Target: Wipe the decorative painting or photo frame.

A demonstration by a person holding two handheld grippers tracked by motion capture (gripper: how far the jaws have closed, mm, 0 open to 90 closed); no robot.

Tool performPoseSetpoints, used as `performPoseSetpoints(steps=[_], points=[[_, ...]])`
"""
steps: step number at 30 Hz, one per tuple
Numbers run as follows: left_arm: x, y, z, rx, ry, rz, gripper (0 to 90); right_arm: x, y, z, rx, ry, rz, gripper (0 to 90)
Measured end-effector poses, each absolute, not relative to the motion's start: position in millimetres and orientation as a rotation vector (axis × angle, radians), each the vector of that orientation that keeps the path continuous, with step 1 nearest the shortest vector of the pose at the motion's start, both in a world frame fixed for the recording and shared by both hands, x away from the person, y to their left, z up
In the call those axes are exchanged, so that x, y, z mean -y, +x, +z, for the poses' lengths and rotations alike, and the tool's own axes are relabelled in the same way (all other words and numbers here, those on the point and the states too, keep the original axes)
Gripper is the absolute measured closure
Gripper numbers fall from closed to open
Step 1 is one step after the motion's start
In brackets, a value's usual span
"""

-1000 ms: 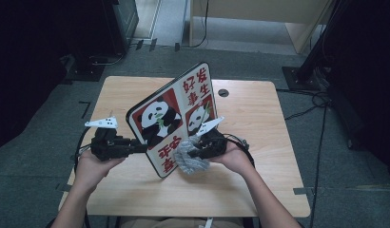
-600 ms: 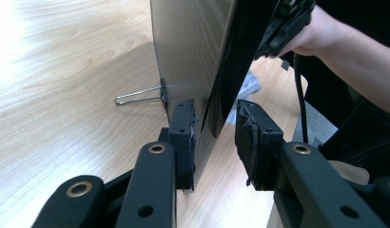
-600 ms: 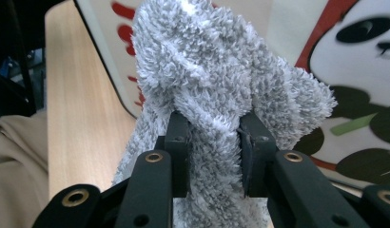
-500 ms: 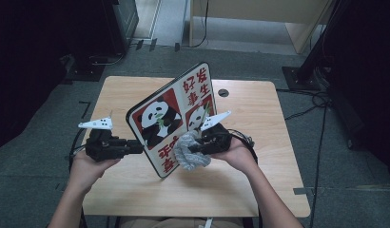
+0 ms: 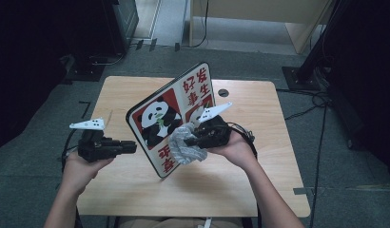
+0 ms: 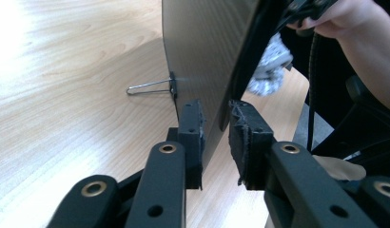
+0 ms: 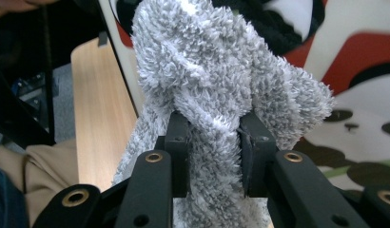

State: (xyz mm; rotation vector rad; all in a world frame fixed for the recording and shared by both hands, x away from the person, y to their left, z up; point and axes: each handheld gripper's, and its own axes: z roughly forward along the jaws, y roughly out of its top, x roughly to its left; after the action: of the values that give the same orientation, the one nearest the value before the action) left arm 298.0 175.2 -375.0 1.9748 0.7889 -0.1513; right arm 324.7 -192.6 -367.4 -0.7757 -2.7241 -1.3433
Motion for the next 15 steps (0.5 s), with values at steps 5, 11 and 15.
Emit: performPoseSetpoints(steps=[5, 11, 15], points=[[-174, 304, -377, -0.792, 1.981, -0.150, 81.2, 185, 321, -348, 2.746, -0.754, -1.361, 70.4], [-173, 310, -378, -0.793, 1.966, -0.143, 81.7, 178, 320, -328, 2.742, -0.714, -1.412, 70.4], [-171, 313, -376, -0.786, 1.962, -0.137, 81.7, 171, 320, -312, 2.735, -0.681, -1.446, 70.4]])
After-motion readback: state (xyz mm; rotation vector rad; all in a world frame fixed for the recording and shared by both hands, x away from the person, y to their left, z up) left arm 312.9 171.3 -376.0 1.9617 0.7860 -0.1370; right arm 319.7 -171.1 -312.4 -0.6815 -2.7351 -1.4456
